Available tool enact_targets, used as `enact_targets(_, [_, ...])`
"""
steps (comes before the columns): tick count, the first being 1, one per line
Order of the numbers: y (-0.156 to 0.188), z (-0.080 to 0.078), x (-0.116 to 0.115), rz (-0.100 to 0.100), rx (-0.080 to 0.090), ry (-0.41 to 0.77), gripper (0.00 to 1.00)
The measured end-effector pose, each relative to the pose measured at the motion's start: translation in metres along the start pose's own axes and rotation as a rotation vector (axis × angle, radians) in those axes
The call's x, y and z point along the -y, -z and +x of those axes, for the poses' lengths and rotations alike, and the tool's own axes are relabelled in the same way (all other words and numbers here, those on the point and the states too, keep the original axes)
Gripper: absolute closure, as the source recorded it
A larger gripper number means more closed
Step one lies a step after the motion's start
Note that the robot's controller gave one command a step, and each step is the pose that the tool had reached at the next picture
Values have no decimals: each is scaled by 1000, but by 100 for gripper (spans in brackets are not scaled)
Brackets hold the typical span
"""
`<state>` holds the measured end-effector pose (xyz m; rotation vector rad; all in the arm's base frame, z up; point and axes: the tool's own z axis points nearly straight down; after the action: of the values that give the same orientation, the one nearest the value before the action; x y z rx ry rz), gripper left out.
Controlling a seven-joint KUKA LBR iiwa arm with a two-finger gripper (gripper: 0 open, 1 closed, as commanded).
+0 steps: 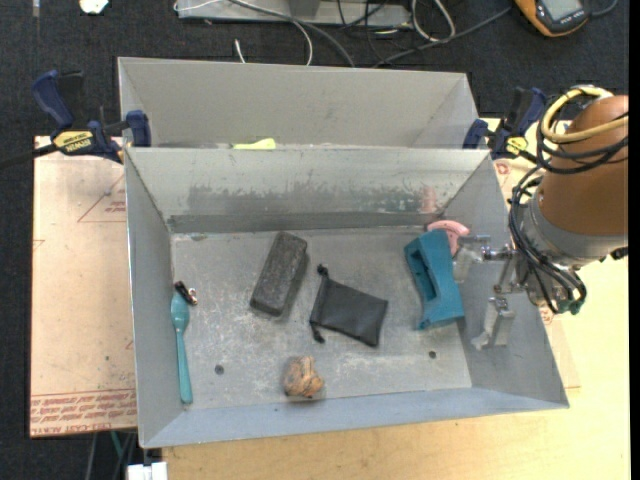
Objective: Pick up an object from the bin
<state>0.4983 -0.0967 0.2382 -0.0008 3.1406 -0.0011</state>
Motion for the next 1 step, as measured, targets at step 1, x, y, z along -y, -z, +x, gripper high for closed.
enact_targets(1, [0, 0, 0, 0, 2, -2, 0])
